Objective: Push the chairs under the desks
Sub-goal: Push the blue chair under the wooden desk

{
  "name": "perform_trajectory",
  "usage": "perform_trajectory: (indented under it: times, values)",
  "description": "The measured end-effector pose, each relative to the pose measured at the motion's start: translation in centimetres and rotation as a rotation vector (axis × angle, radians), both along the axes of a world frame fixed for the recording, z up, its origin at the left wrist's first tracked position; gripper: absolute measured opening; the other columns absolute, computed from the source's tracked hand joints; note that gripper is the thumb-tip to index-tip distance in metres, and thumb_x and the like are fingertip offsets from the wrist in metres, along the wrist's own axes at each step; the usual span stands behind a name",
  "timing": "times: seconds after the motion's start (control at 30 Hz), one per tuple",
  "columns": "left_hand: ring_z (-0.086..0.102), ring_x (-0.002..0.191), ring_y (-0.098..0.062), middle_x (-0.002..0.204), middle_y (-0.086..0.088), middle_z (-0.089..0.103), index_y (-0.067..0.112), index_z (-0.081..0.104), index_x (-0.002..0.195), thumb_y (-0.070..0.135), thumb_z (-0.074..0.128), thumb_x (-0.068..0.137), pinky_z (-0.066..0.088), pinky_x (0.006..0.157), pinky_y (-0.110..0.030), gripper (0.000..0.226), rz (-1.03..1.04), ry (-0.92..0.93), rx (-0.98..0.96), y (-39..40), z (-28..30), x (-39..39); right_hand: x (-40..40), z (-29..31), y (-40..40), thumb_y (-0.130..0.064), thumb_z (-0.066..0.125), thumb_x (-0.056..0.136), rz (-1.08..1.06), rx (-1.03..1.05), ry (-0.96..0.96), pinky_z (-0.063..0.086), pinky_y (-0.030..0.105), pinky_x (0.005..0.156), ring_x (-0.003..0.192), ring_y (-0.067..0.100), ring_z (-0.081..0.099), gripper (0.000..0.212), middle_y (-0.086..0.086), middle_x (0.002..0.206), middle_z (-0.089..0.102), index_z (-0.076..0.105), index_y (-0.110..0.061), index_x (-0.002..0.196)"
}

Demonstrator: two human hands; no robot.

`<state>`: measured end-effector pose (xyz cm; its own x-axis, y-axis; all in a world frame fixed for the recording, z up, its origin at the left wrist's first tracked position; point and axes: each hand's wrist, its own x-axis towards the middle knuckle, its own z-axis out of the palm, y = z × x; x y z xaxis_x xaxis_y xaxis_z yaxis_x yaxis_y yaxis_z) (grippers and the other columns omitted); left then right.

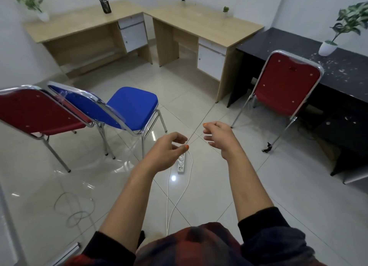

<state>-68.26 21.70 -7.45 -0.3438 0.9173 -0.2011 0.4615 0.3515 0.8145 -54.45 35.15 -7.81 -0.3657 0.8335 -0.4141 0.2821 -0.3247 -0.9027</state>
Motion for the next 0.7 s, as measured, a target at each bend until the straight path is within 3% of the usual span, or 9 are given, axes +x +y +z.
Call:
perform_trajectory:
  times: [0.23, 0.43, 0.63, 0.7]
  values:
    - [0.062, 0.107, -0.009, 0.122, 0.010, 0.061, 0.025, 0.059, 0.127, 0.034, 0.063, 0.096, 0.052, 0.087, -0.027, 0.032, 0.008, -0.013, -0.023, -2.9, 0.1, -7.9, -7.4, 0.6, -2.5, -0.025, 0.061, 0.096, -0.057, 0.042, -0.004, 0.046, 0.025, 0.067, 0.082, 0.018, 0.061, 0.010, 0.002, 0.094, 0.064, 0.063, -0.020, 0.087]
    - [0.063, 0.108, -0.011, 0.118, 0.007, 0.065, 0.024, 0.063, 0.121, 0.032, 0.063, 0.097, 0.052, 0.091, -0.032, 0.026, 0.138, -0.048, 0.012, -8.6, 0.2, -17.2, -17.5, 0.8, -8.0, -0.031, 0.063, 0.096, 0.164, 0.059, -0.035, 0.048, 0.027, 0.072, 0.086, 0.017, 0.062, 0.012, 0.001, 0.099, 0.067, 0.066, -0.019, 0.097]
    - [0.060, 0.075, -0.007, 0.086, 0.005, 0.068, 0.026, 0.067, 0.095, 0.027, 0.060, 0.098, 0.047, 0.069, -0.030, 0.008, 0.190, -0.050, 0.047, -12.8, 0.9, -24.4, -24.8, 0.7, -12.3, -0.026, 0.061, 0.097, 0.183, 0.084, -0.021, 0.049, 0.024, 0.069, 0.088, 0.017, 0.061, 0.011, 0.003, 0.103, 0.066, 0.067, -0.018, 0.102]
    - [0.059, 0.076, -0.007, 0.087, 0.007, 0.065, 0.025, 0.066, 0.095, 0.024, 0.060, 0.098, 0.044, 0.066, -0.028, 0.007, 0.198, -0.070, 0.056, -14.1, 0.8, -26.4, -26.7, 0.9, -13.4, -0.025, 0.061, 0.098, 0.188, 0.093, -0.008, 0.050, 0.024, 0.069, 0.088, 0.016, 0.061, 0.011, 0.003, 0.101, 0.066, 0.067, -0.018, 0.104]
